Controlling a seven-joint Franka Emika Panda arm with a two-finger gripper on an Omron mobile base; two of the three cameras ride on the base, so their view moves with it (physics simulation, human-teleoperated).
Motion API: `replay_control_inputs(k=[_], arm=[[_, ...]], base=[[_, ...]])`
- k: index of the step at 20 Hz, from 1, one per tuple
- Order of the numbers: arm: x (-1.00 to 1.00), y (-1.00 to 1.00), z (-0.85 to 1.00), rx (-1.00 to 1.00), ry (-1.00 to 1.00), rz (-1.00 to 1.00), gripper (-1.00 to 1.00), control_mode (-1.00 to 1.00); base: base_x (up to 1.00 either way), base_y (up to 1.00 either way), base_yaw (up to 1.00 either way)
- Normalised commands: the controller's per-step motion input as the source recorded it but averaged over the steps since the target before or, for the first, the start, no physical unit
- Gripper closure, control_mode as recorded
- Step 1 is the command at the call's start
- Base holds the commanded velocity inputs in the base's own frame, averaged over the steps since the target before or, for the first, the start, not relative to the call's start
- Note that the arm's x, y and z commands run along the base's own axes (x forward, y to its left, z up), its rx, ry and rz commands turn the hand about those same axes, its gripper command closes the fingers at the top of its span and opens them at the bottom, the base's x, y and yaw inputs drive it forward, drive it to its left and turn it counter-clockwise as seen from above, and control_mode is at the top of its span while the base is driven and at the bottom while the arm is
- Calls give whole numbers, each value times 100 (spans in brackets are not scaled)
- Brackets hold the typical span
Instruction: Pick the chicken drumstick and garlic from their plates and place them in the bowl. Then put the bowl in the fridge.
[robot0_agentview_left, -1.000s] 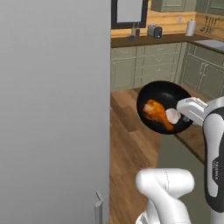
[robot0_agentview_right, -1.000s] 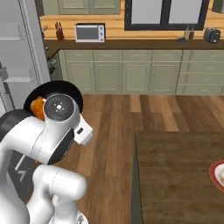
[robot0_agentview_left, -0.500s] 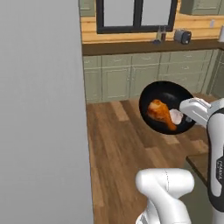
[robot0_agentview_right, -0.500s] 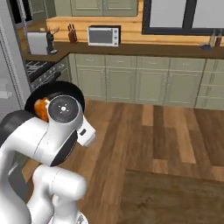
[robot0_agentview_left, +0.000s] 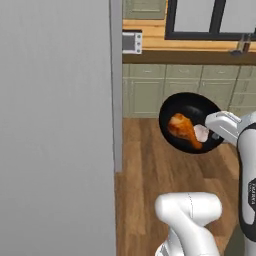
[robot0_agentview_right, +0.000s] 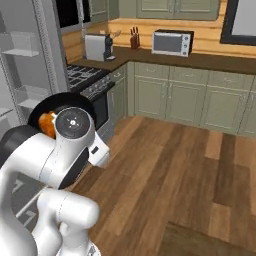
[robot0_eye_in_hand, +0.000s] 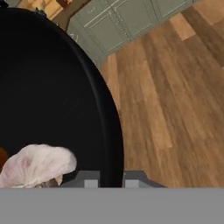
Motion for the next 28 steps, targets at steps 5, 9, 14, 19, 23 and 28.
replay_control_inputs(k=[5,9,14,19,23,28], arm=[[0,0,0,0,0,0,100,100],[0,0,0,0,0,0,100,100],[0,0,0,0,0,0,100,100],[0,0,0,0,0,0,100,100],[0,0,0,0,0,0,100,100],[0,0,0,0,0,0,100,100]], base=[[100,7,40],[99,0,37],[-6,35,58],[32,5,76],[32,-7,88],[4,0,82]])
